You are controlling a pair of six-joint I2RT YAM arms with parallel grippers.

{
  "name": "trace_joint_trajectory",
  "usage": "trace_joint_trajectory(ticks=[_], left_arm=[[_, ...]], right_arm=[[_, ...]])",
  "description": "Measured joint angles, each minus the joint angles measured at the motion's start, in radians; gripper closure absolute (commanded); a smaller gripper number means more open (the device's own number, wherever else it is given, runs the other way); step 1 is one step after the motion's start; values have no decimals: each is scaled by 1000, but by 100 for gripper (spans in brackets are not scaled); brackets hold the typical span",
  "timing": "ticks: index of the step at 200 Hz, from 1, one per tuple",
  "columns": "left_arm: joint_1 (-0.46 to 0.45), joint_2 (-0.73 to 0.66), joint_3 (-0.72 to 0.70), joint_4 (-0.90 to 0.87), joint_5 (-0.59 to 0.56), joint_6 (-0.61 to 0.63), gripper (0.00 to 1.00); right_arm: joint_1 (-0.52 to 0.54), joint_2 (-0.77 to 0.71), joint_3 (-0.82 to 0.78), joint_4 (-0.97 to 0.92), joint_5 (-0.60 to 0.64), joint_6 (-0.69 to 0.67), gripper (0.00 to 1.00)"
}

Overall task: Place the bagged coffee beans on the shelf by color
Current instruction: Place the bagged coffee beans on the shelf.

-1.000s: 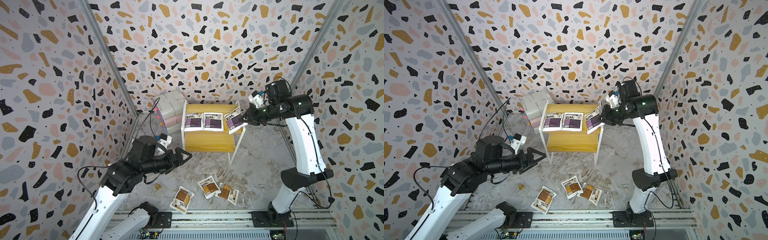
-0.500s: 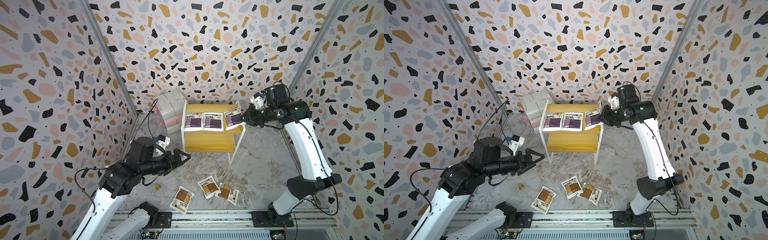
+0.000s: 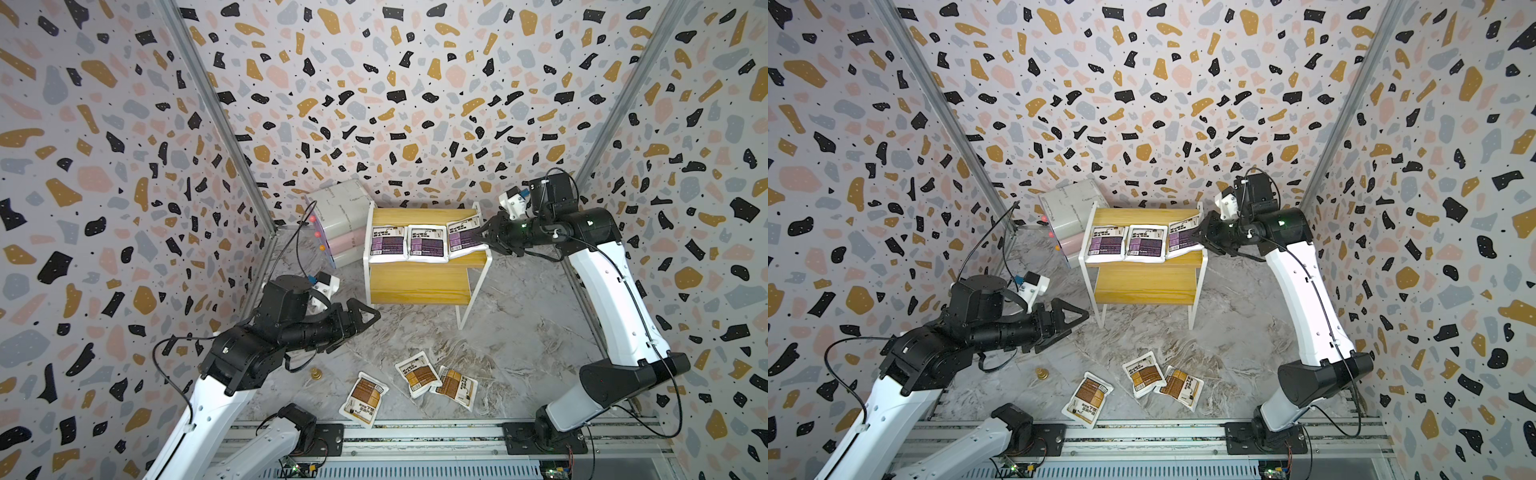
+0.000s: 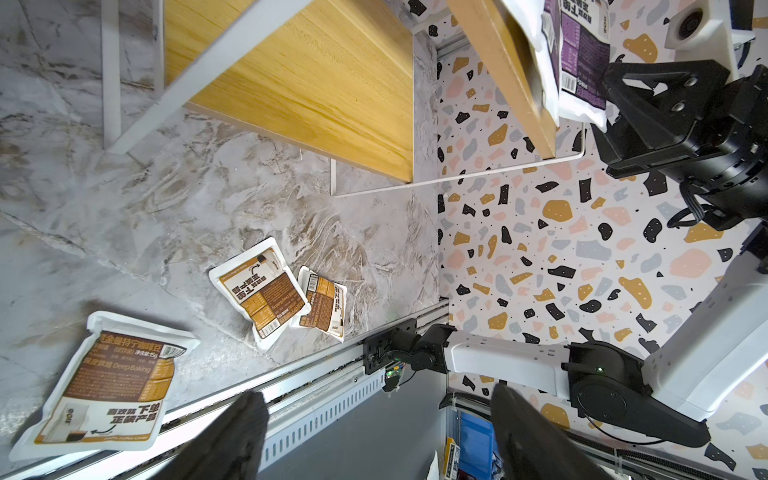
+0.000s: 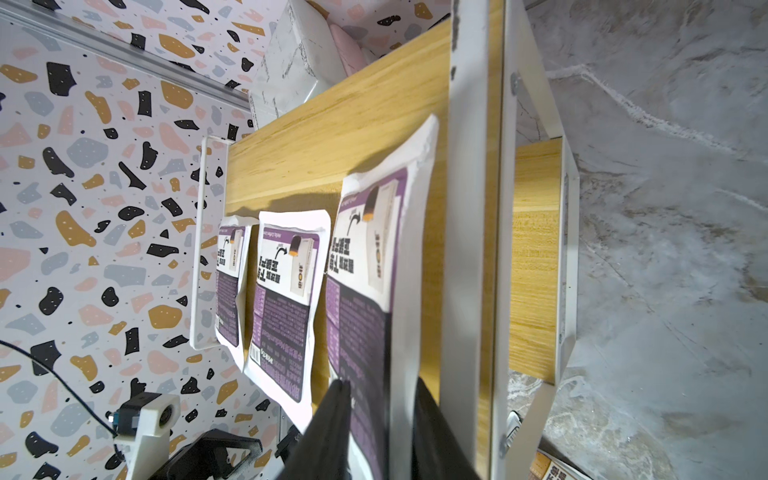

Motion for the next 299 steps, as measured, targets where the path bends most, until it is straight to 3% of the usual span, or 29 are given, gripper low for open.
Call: trace_joint_trajectory(ticks=[71, 299], left_arm=[[5, 0, -5, 6, 3, 0, 12], [11, -25, -42, 15, 2, 0, 12]], right_arm=[[0, -26, 0, 3, 4, -2, 47], [19, -6, 47, -34, 11, -13, 47]])
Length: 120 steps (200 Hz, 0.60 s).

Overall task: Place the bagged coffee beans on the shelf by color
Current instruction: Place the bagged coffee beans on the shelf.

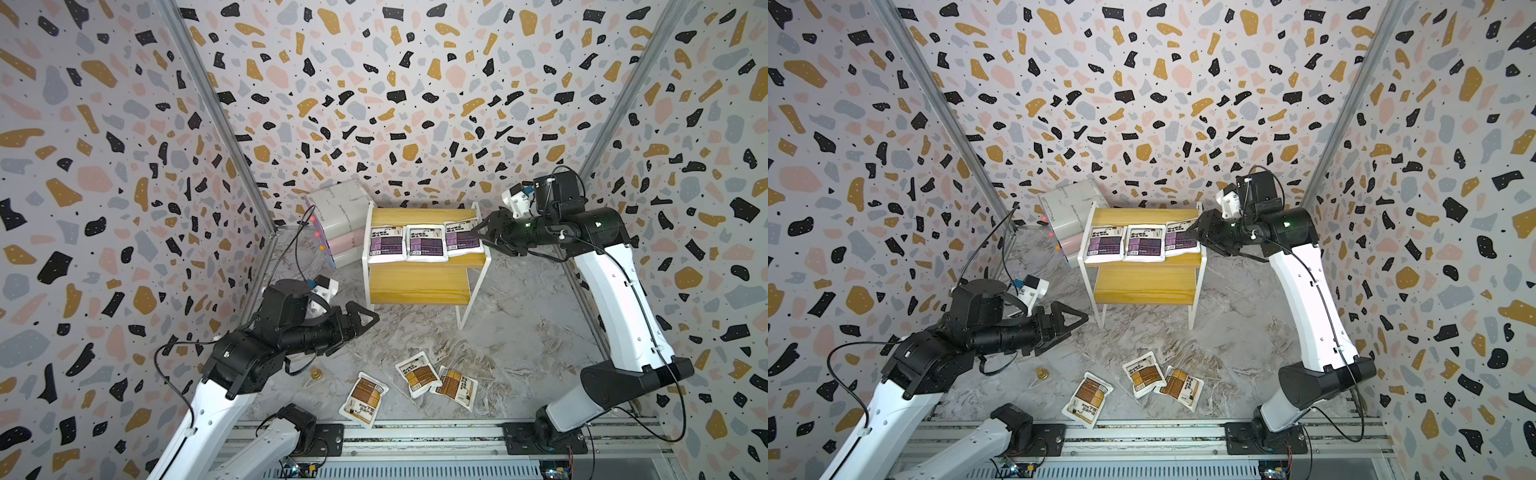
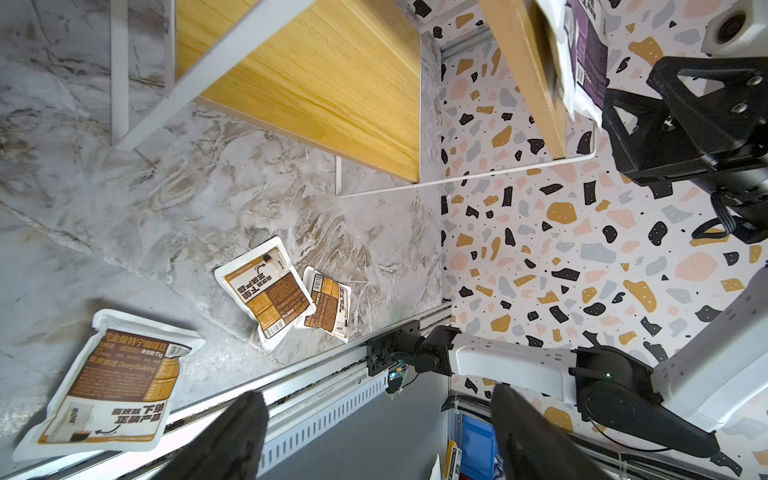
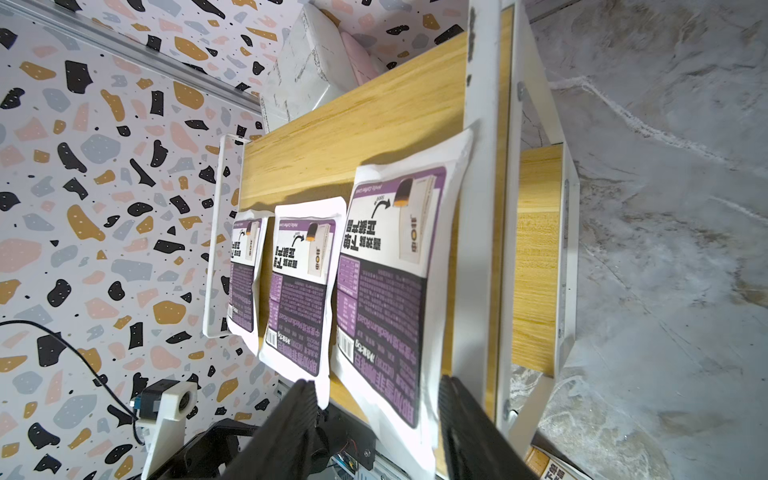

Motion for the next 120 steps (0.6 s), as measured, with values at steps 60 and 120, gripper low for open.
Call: trace_joint_trajectory(ticks=[60, 120], left_arm=[[2, 5, 0, 0, 0, 0, 11], [9, 3, -2, 0, -2, 1, 11]], right_arm=[[0, 7, 10, 0, 1, -5, 47], [3, 21, 15, 2, 4, -18, 45]])
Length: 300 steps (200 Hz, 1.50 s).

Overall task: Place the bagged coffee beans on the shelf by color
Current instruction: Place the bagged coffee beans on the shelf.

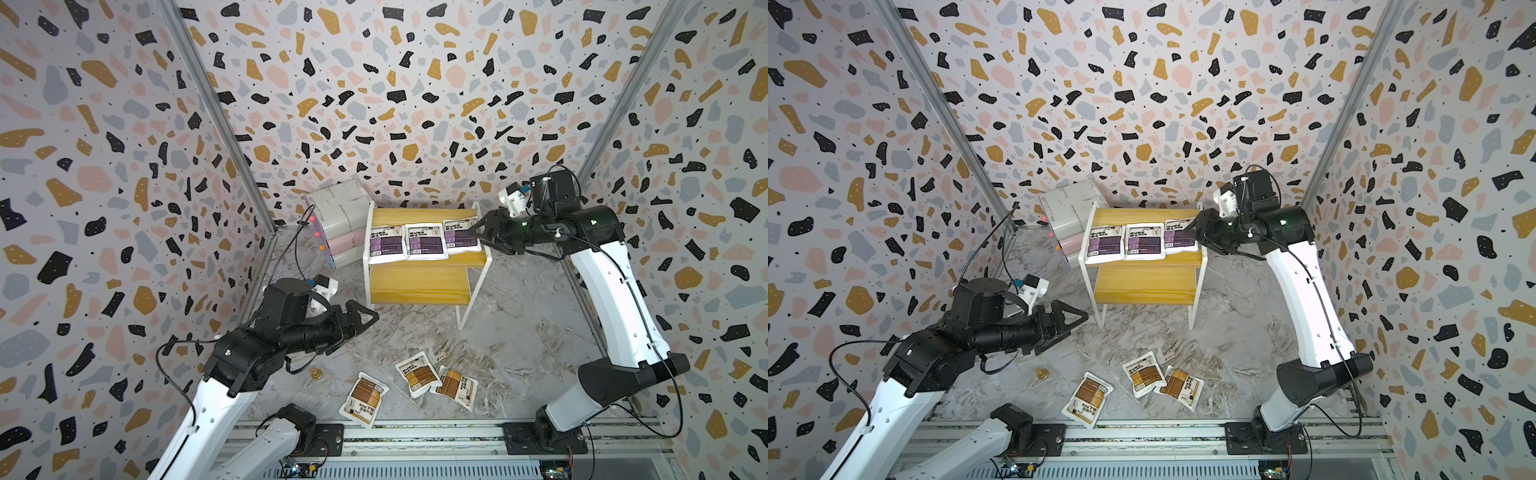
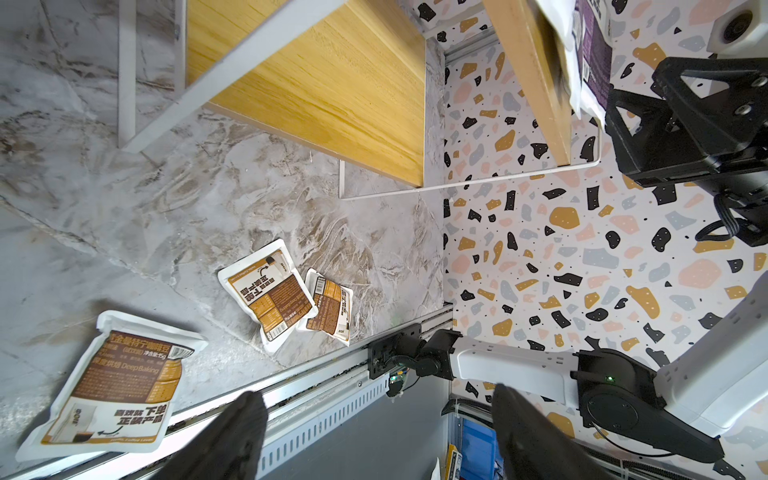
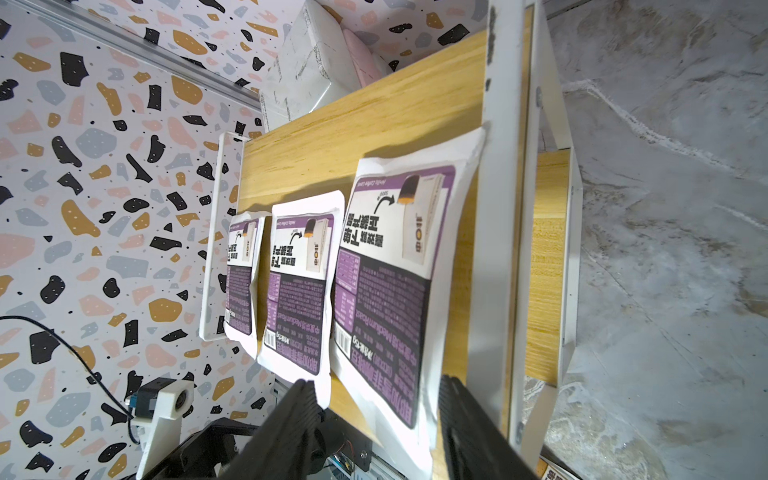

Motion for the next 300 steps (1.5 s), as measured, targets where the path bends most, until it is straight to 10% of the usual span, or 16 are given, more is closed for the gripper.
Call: trace_joint_trajectory(ticks=[300], left_arm=[[17, -17, -32, -33, -43, 40, 0]], right_arm=[[1, 176, 242, -77, 40, -141, 39]])
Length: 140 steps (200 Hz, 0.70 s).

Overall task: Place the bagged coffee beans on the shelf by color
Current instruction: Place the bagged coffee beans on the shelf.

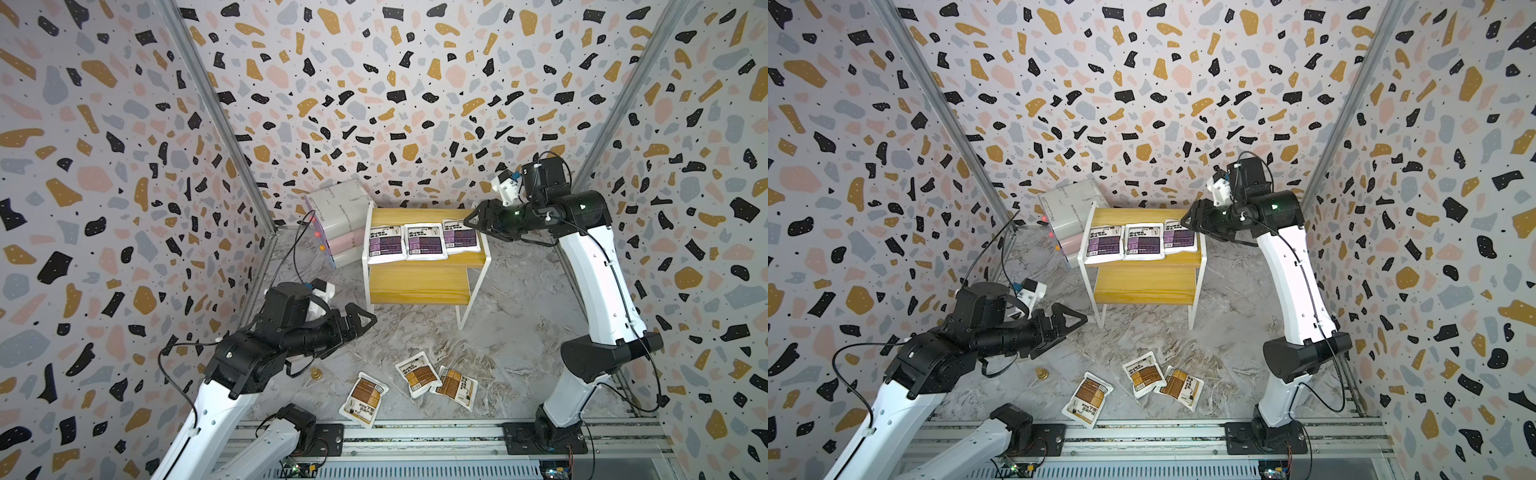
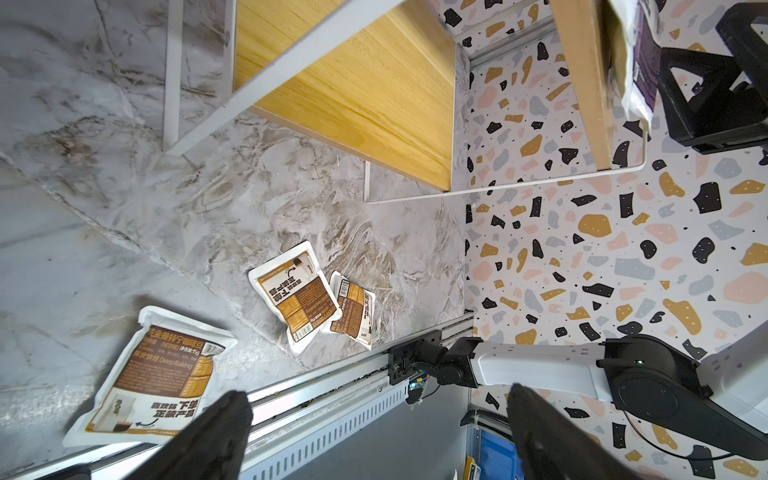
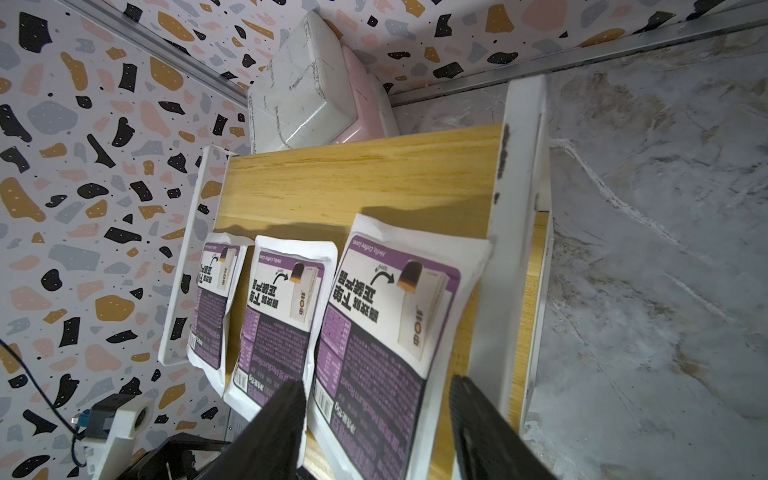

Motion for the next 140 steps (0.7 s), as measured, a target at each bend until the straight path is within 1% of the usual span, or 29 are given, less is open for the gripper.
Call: trace_joint_trajectory(ticks=[46, 98, 124, 140], left_arm=[[7, 0, 6, -17, -2, 23, 0], [9, 0, 11, -30, -2, 37, 0], [14, 0, 11, -34, -3, 39, 0], [14, 0, 11, -36, -5, 40, 0]], right_arm=[[1, 37, 20, 25, -7, 1, 39], [0, 42, 35, 24, 13, 0, 39], [0, 24, 35, 21, 29, 0, 39], [0, -14, 33, 15, 35, 0, 38]])
